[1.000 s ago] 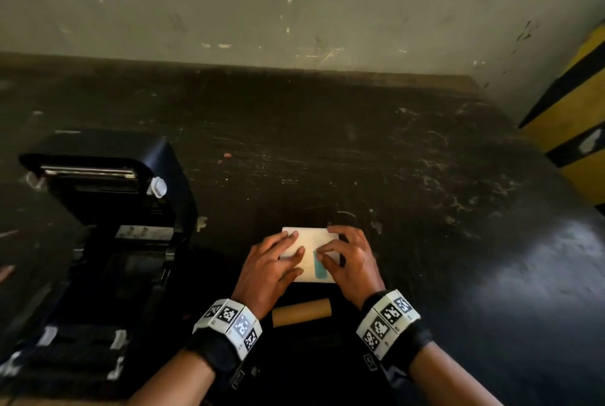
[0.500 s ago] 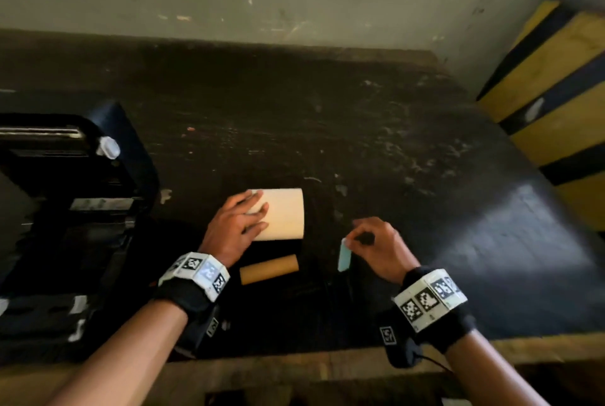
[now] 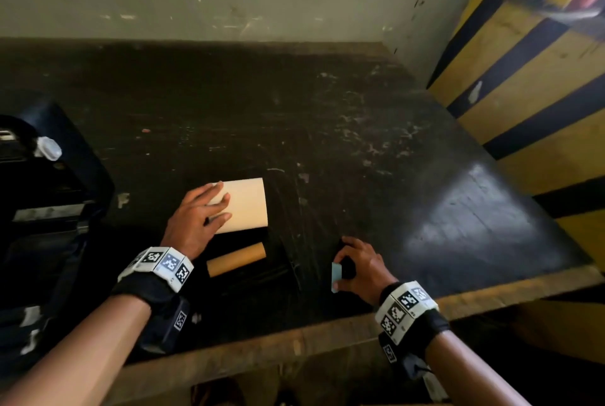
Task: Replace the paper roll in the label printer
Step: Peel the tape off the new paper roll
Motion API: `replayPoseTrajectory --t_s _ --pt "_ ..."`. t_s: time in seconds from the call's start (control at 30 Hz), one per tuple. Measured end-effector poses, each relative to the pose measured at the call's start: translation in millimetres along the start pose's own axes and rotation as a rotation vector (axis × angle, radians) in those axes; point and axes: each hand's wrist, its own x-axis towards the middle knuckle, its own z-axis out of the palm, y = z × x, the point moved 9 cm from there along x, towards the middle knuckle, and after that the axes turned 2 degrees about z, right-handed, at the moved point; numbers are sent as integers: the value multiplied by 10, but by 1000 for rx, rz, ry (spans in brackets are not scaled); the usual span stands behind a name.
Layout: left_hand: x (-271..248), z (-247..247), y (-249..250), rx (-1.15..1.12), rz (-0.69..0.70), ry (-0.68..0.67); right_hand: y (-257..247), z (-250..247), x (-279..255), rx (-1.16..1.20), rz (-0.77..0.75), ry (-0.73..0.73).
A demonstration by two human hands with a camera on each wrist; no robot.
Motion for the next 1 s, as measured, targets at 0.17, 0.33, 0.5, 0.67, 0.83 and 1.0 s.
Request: replayPoseTrajectory --t_s 0.17,0.33,0.5,0.67,0.83,1.0 --pt "-21 10 -10 12 11 1 -74 7 -36 -70 7 -48" --pt "-5 -39 21 31 10 -6 -495 -56 43 89 -94 98" --pt "-28 -44 49 92 9 -52 -692 314 257 133 4 -95" --pt "59 -17 194 264 114 -170 -636 321 297 180 25 -85" --pt "123 -30 202 367 278 -265 -534 -146 117 303 -28 58" --pt "45 -76 221 486 429 -262 -157 -589 46 321 110 337"
